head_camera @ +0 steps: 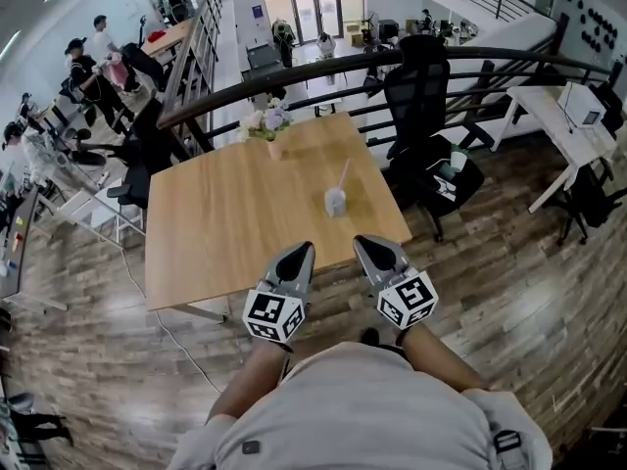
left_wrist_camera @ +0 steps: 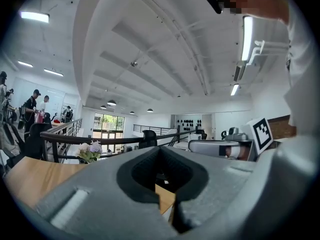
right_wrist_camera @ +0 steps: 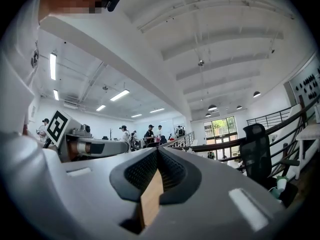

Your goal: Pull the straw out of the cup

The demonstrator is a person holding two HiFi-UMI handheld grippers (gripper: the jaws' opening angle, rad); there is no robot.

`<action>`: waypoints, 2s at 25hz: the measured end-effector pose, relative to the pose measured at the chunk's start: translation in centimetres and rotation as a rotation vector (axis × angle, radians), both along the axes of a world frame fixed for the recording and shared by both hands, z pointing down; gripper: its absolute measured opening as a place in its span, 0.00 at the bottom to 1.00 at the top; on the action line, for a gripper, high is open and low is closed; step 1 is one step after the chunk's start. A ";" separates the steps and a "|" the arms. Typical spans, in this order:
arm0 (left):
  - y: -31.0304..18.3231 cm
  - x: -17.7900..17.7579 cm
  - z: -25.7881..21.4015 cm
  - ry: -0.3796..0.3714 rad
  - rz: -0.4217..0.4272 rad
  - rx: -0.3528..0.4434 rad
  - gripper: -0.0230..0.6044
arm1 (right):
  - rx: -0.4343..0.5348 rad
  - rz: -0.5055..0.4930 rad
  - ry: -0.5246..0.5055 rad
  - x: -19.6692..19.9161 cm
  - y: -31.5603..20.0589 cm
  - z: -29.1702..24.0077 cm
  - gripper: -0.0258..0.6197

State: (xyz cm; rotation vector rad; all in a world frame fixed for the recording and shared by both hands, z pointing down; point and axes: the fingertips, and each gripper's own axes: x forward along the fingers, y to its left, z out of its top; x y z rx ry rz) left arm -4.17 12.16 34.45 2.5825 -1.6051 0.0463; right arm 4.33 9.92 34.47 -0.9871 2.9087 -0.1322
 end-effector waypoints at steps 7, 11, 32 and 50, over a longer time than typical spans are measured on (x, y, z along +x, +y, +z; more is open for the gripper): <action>-5.7 3.5 0.7 -0.002 -0.036 -0.015 0.04 | -0.033 -0.019 -0.012 4.5 -6.3 0.9 0.05; -7.9 3.7 1.1 -0.008 -0.054 -0.029 0.04 | -0.045 -0.023 -0.007 4.9 -9.0 1.5 0.05; -21.9 -2.6 8.5 0.038 0.009 -0.174 0.04 | -0.295 -0.019 0.122 -1.7 -22.8 11.2 0.11; -30.6 -7.6 17.5 0.033 0.100 -0.334 0.04 | -0.558 0.070 0.185 -6.1 -31.8 23.2 0.23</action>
